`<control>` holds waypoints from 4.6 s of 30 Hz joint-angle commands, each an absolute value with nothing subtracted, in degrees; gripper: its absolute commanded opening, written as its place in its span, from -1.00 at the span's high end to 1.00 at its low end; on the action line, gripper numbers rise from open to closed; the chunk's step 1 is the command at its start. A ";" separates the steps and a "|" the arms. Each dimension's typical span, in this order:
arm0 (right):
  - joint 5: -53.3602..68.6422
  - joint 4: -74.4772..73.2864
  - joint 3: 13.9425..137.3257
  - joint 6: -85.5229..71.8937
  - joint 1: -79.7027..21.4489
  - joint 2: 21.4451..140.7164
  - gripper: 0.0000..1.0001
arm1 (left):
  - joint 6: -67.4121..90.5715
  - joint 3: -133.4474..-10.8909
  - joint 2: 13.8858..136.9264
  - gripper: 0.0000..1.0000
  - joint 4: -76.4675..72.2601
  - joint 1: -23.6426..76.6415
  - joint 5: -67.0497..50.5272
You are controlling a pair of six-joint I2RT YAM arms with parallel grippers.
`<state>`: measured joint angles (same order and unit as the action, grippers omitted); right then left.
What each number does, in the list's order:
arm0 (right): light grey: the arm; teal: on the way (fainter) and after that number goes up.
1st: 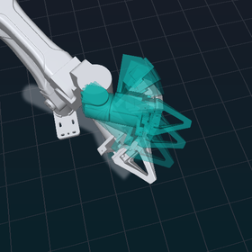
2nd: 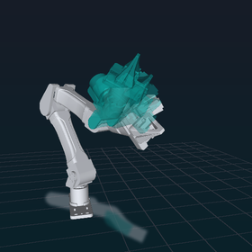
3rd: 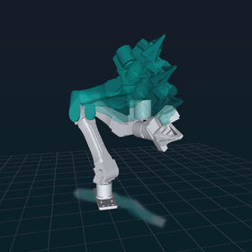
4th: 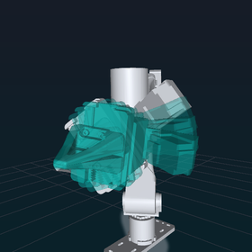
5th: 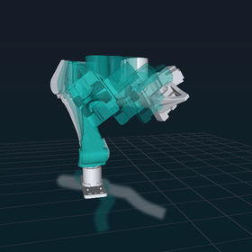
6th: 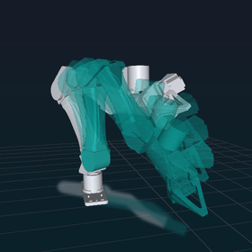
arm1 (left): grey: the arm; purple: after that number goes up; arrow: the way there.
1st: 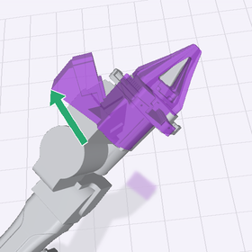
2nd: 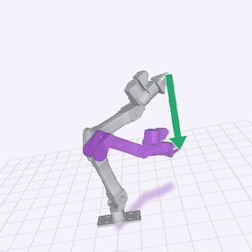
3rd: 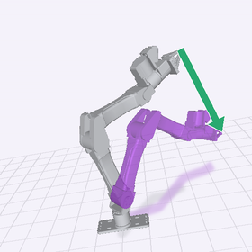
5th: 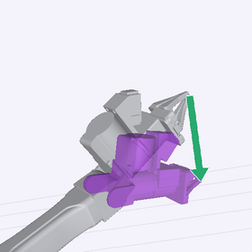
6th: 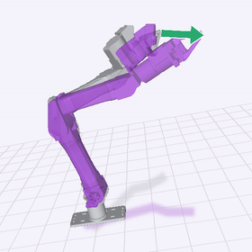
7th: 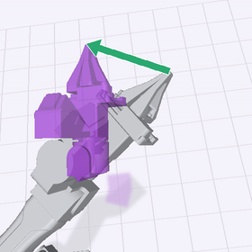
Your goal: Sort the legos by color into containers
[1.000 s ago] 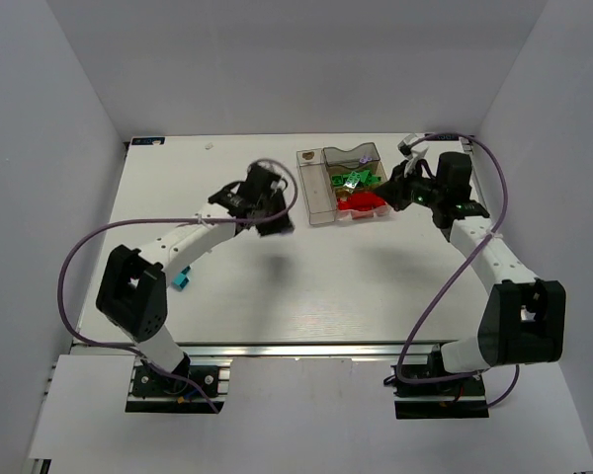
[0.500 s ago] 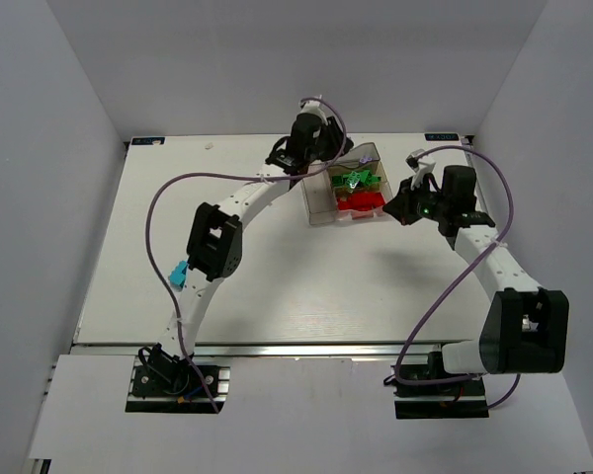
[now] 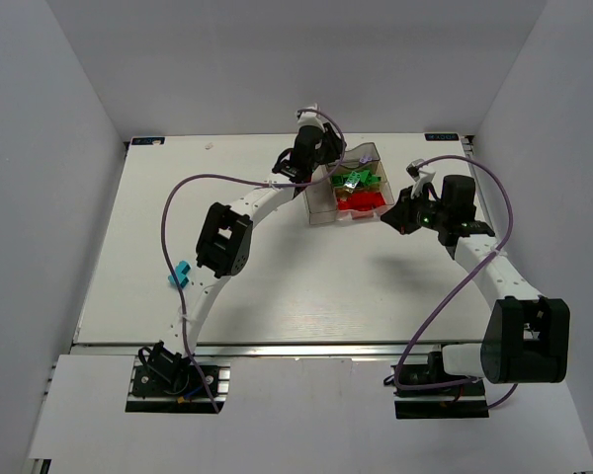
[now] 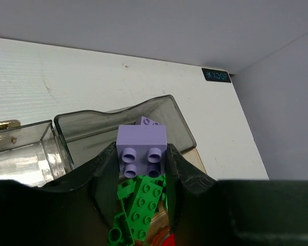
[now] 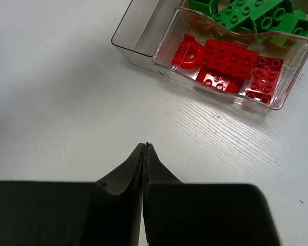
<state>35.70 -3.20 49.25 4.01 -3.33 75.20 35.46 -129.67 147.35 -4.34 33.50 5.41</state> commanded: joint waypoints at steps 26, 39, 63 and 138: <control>37.00 -1.41 49.66 2.90 -3.08 72.42 1.00 | 33.13 -133.77 145.81 -0.42 -2.28 33.22 10.02; 58.53 -7.03 56.86 24.50 -5.88 79.18 -0.74 | 39.43 -104.53 107.46 1.00 17.81 25.15 12.91; 41.40 -10.99 62.40 20.57 -21.18 89.47 0.52 | 25.87 -72.51 90.27 -0.90 60.04 -0.70 22.78; 50.03 -11.16 79.71 -17.47 -28.04 98.53 -0.17 | 40.96 -79.18 92.72 1.00 23.90 21.44 -13.54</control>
